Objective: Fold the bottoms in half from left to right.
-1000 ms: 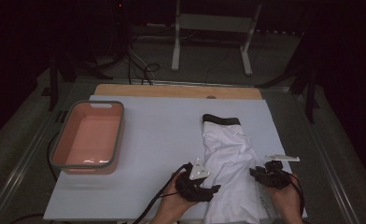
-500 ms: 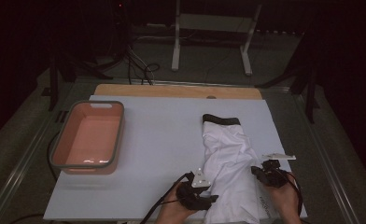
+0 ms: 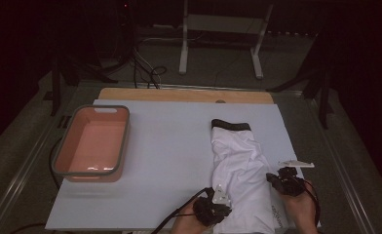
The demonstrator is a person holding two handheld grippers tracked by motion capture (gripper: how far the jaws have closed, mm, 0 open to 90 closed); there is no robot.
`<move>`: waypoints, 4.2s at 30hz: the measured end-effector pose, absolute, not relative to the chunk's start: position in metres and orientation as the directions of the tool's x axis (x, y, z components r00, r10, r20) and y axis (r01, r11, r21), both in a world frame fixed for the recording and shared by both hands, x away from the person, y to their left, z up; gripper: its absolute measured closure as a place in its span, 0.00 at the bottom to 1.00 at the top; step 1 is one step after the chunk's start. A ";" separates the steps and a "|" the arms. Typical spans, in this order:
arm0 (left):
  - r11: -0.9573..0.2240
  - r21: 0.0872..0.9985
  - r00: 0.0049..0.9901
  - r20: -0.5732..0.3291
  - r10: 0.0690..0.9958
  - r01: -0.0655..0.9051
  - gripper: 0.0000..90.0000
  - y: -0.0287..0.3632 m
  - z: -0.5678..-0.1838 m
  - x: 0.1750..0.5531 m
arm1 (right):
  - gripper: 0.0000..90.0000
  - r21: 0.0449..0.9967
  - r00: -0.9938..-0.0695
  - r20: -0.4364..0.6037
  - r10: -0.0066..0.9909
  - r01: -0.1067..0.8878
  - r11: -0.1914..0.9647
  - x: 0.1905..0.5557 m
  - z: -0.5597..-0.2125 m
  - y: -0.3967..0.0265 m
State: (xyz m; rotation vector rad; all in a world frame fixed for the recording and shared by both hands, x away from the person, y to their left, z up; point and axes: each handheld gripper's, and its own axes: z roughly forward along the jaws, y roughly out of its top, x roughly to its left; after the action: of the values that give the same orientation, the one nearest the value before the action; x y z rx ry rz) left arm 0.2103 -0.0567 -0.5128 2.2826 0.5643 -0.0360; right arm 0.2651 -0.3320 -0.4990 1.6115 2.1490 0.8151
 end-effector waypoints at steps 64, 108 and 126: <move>-0.521 0.701 0.807 -0.132 0.576 0.487 0.47 -0.016 -0.515 0.238 | 1.00 0.605 -0.254 0.049 0.966 0.777 0.173 0.253 -0.500 -0.355; -0.472 0.699 0.786 -0.210 0.582 0.537 0.97 -0.005 -0.507 0.257 | 0.99 0.604 -0.278 0.040 0.960 0.772 0.198 0.251 -0.499 -0.356; -0.474 0.694 0.798 -0.248 0.549 0.542 0.98 0.008 -0.505 0.249 | 0.67 0.615 -0.296 0.049 0.954 0.761 0.204 0.233 -0.497 -0.355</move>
State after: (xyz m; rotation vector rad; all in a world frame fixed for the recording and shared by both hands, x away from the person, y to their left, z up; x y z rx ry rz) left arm 0.2491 0.0080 -0.5052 2.1690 0.8029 0.0119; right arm 0.2330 -0.3547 -0.4972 1.6073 2.1432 0.7826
